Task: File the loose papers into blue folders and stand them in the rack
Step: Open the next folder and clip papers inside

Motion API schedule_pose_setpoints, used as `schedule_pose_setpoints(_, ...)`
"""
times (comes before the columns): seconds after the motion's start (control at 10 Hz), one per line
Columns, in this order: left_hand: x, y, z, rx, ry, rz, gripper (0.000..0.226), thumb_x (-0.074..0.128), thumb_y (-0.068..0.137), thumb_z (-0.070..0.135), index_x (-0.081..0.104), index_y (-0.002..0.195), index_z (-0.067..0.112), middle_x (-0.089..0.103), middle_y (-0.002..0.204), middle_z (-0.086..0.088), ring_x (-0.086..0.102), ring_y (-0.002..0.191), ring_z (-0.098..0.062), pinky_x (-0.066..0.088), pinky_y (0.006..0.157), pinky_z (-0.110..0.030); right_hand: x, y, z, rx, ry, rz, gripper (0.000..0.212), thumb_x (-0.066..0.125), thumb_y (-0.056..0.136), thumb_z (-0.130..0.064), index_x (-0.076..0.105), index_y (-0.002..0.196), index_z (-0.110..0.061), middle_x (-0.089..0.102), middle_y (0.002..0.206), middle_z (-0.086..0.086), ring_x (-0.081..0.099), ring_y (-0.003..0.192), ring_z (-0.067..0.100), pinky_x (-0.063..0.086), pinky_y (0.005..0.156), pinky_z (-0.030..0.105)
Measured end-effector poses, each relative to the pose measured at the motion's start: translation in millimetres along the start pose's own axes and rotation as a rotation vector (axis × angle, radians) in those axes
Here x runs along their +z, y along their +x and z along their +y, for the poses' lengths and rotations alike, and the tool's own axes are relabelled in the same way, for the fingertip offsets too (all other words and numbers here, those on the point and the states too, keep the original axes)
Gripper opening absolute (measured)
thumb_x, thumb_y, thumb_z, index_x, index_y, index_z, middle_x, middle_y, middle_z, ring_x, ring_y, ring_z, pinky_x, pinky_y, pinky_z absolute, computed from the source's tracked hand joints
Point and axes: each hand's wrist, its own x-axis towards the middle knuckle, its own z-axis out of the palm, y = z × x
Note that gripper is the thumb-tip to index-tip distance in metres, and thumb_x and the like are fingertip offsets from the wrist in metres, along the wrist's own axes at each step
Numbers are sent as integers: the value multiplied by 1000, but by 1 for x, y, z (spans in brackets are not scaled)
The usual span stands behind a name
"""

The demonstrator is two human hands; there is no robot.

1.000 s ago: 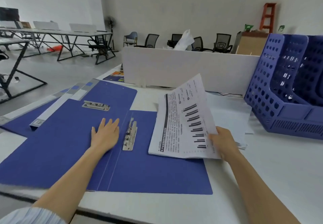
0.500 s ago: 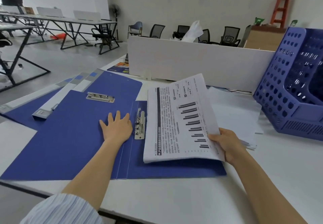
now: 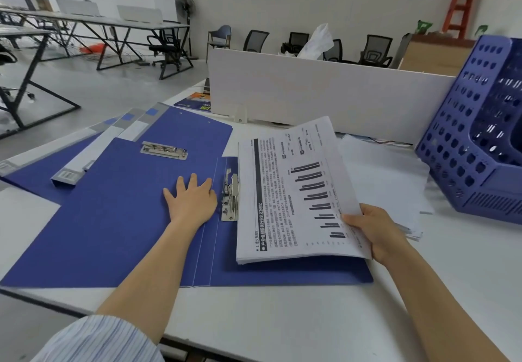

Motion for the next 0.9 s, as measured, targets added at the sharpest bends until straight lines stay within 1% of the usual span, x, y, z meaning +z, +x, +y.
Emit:
schedule_pose_setpoints(0.1,0,0,-1,3,-2,3,46,23,99,29,21,146,27,8,158,-5,-1,145,-31,3,113,-57,4,0,2,38,-13,-37,21,51,89,4,62,82,-13,71,77,5,68,67,24,55,63,34)
schedule_pose_setpoints(0.2,-1,0,-1,6,-6,2,46,23,99,29,22,145,27,8,158,-5,0,145,-31,3,113,-57,7,-2,2,52,-18,-61,17,51,89,4,62,89,-9,69,85,10,66,74,28,55,69,38)
schedule_pose_setpoints(0.3,0,-1,-1,8,-2,11,46,24,99,29,22,145,27,9,158,-5,1,145,-31,3,113,-57,8,-4,2,54,-78,-98,17,52,89,3,62,84,-9,70,82,8,68,66,22,57,61,33)
schedule_pose_setpoints(0.4,0,-1,-1,10,6,10,46,24,99,29,22,146,27,9,158,-5,1,145,-31,3,113,-57,8,-6,1,48,-132,-133,15,52,90,1,63,86,-9,71,82,7,69,62,18,57,57,30)
schedule_pose_setpoints(0.5,-1,-1,-1,8,9,5,46,23,99,29,22,145,27,9,158,-5,1,145,-31,3,113,-57,11,-9,0,7,-218,-129,16,52,91,-1,63,87,-12,69,80,1,68,61,13,56,50,23)
schedule_pose_setpoints(0.6,-1,-2,-1,8,6,1,46,24,99,28,22,145,27,8,158,-5,0,145,-31,3,113,-57,15,-14,-2,-30,-292,-120,21,49,92,-3,61,83,-19,67,80,-2,65,68,13,53,47,19)
schedule_pose_setpoints(0.8,-2,-2,-1,11,1,3,46,24,99,28,22,145,26,9,158,-5,0,145,-31,3,114,-57,17,-15,-3,-28,-317,-102,20,48,92,-6,56,82,-21,65,81,-1,64,70,15,49,52,25)
schedule_pose_setpoints(0.9,-2,-2,-1,11,2,4,46,24,99,29,22,146,26,9,158,-5,0,145,-31,2,114,-57,18,-18,-4,-26,-356,-109,22,47,92,-7,55,77,-21,64,78,-1,62,67,13,47,49,22)
